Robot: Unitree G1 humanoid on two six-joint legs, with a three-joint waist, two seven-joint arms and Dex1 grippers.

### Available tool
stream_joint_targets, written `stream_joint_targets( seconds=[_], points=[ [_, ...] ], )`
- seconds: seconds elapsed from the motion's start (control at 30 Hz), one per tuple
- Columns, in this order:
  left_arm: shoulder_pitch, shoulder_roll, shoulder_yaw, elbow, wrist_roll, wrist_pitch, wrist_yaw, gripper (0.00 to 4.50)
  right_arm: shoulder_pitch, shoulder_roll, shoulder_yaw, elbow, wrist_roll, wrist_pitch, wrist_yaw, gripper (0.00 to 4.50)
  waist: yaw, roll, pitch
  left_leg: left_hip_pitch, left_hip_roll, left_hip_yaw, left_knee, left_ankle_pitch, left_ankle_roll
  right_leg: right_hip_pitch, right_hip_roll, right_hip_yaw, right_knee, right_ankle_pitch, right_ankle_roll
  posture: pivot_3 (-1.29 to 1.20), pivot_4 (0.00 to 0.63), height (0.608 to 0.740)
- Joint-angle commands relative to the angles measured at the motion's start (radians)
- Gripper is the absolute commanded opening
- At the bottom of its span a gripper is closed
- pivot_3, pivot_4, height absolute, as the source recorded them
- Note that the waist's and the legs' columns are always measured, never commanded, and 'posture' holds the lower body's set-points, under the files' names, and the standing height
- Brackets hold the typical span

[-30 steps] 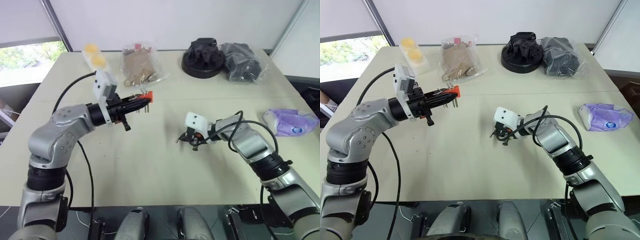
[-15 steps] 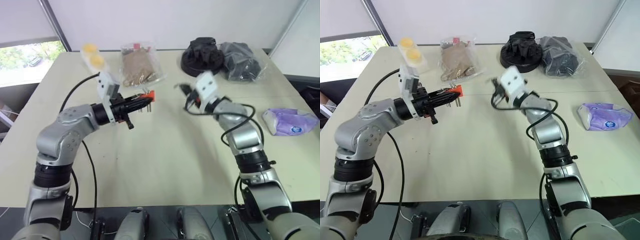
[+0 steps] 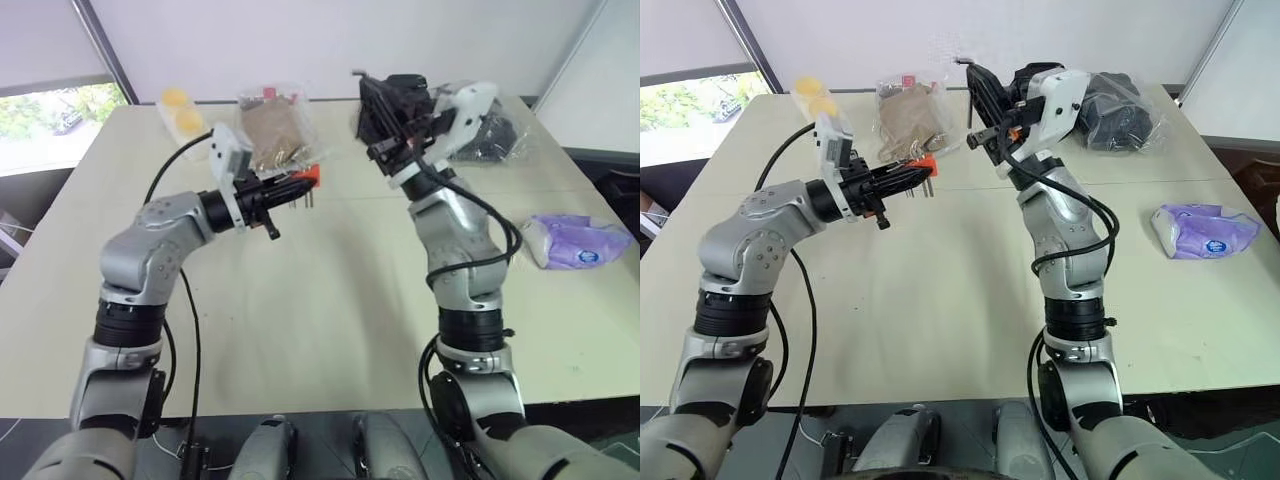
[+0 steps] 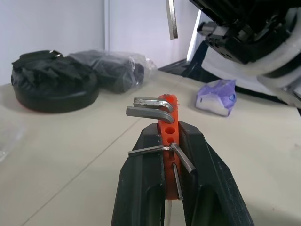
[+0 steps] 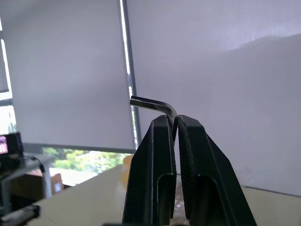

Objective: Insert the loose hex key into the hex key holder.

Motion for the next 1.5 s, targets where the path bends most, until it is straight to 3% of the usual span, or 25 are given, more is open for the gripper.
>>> stream_joint_targets(
  seconds=[0.03,0.47,1.5],
  points=[
    [-0.031,-0.003,0.009,-0.009,0.007,-0.025,-0.009,0.00,-0.027,0.029,0.024,-0.044,0.028,-0.009,-0.004,0.03,-0.007,0.000,0.000,0.000,0.000,0.000,0.000,0.000,0.000,0.000,0.000,0.000,0.000,0.000,0.000,0.00,0.150,0.740],
    [-0.046,-0.019,0.014,-0.008,0.017,-0.029,-0.001,0.00,0.015,0.049,0.120,-0.015,-0.007,-0.054,0.056,0.03,-0.012,0.000,0.000,0.000,0.000,0.000,0.000,0.000,0.000,-0.001,0.000,0.000,0.003,0.000,0.000,0.00,0.150,0.740],
    [-0.052,-0.032,0.020,-0.017,0.008,-0.029,0.015,0.00,0.019,0.007,0.118,0.019,-0.042,-0.073,0.058,0.03,-0.011,0.000,0.000,0.000,0.000,0.000,0.000,0.000,0.000,-0.001,0.000,0.000,0.003,0.000,0.000,0.00,0.150,0.740]
  ],
)
